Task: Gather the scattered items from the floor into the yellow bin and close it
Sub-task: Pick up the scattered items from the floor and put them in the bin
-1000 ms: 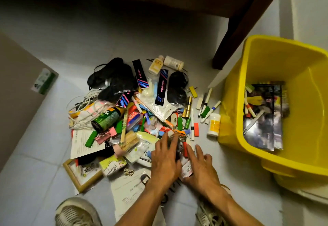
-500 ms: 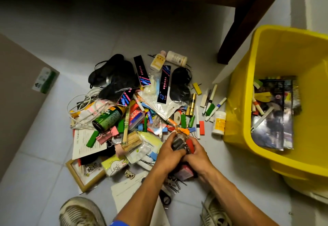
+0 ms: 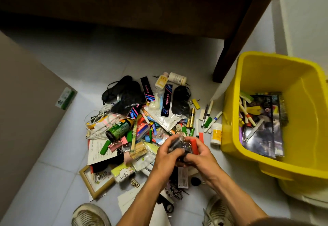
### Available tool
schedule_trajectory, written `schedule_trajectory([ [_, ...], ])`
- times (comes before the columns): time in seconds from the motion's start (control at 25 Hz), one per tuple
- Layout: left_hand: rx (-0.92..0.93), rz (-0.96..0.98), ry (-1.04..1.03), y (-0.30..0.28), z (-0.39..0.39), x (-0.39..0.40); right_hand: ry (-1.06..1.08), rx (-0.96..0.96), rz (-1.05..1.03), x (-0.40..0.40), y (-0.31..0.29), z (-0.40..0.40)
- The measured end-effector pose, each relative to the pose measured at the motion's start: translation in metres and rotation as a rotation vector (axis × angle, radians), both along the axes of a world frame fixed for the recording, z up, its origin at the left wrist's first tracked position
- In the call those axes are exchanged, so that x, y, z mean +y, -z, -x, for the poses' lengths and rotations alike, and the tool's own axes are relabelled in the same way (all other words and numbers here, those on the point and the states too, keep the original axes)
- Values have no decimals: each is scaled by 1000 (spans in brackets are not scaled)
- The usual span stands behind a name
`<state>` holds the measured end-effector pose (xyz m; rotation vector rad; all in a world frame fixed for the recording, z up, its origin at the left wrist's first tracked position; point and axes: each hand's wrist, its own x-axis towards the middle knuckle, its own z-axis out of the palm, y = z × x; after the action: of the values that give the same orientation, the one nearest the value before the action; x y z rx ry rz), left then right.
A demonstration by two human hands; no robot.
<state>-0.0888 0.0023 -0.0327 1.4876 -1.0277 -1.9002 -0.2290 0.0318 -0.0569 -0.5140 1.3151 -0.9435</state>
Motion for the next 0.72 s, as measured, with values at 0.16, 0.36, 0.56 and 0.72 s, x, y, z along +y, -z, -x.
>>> schedule_trajectory([
  [0.16,144,87,78,-71,28,-3,116,-16,144,11,-65,30],
  [0.36,134,253,403,-138,116,-16,429,-45,257,32,-127,103],
  [0.56,130,167,392,-136,174,-20,780,-121,106,31,-130,151],
  [0.72,19,170,171,-102,131,-25,820,-248,27,24,-115,147],
])
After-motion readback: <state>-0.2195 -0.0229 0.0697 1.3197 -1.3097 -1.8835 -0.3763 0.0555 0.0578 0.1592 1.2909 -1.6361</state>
